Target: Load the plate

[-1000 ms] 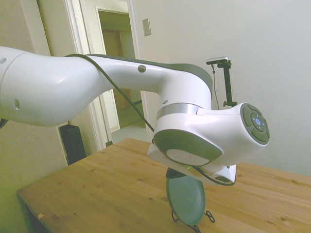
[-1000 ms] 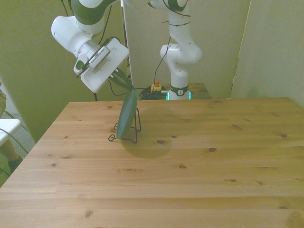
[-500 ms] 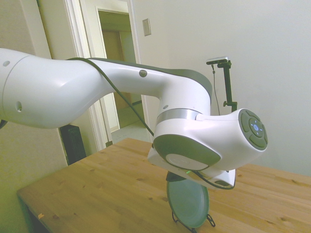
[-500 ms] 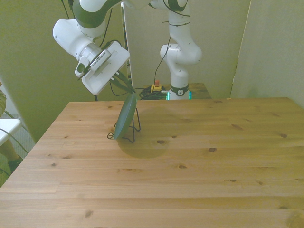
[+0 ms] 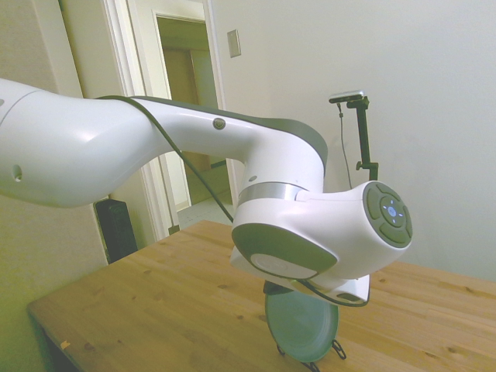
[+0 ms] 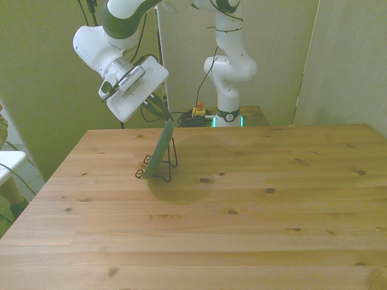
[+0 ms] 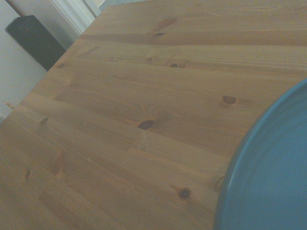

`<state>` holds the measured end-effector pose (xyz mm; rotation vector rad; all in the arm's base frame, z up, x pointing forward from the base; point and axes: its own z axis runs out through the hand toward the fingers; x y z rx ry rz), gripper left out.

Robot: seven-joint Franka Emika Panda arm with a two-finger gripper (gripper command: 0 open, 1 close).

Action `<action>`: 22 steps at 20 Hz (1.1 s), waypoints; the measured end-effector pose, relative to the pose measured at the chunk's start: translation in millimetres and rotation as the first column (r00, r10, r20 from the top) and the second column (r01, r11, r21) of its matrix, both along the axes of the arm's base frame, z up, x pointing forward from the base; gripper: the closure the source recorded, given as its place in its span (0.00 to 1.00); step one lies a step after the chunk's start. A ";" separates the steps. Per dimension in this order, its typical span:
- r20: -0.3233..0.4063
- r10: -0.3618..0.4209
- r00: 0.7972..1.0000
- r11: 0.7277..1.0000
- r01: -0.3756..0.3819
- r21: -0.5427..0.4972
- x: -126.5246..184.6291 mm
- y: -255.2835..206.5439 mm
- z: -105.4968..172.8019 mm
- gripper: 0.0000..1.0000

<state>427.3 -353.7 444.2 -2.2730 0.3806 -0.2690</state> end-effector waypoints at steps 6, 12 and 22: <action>-0.007 0.020 1.000 0.999 -0.020 -0.036 -1.7 5.8 -2.4 0.00; -0.002 0.016 1.000 0.999 -0.016 -0.047 -2.0 5.3 0.1 0.00; 0.101 -0.037 0.994 0.994 0.046 -0.096 -36.5 0.2 77.0 0.00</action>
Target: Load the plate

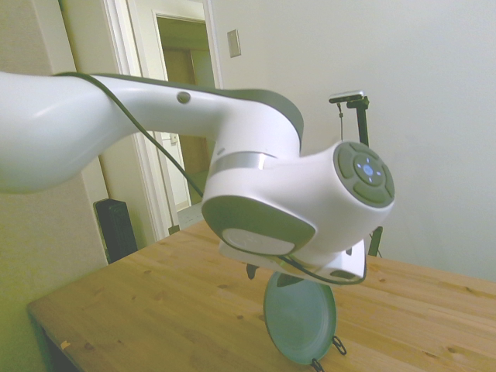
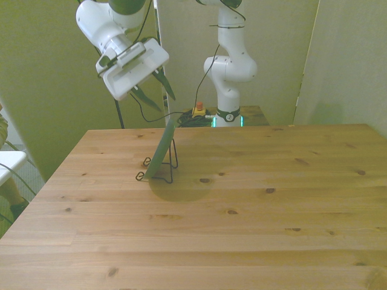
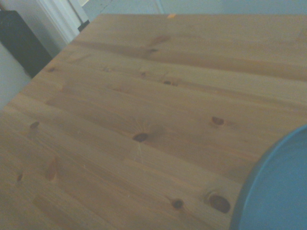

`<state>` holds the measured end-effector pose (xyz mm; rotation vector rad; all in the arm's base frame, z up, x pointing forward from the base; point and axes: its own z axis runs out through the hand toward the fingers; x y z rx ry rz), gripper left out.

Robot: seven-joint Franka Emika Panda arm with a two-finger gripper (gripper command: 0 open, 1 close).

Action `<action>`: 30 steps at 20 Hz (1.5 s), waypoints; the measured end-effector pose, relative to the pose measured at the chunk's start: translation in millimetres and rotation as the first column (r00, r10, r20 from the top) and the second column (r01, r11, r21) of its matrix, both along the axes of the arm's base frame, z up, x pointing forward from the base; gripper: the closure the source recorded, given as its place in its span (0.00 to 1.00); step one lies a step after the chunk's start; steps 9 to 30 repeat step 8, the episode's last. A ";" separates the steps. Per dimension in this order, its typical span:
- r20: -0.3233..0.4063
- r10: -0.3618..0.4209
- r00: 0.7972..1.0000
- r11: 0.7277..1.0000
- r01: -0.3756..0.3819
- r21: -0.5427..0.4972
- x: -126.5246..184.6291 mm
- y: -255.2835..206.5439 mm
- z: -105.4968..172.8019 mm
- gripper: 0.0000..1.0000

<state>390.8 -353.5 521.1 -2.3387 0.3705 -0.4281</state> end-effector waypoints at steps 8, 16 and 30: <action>0.020 -0.019 1.000 0.993 0.021 -0.113 5.4 52.9 28.7 0.00; 0.020 -0.019 1.000 0.993 0.021 -0.113 5.4 52.9 28.7 0.00; 0.020 -0.019 1.000 0.993 0.021 -0.113 5.4 52.9 28.7 0.00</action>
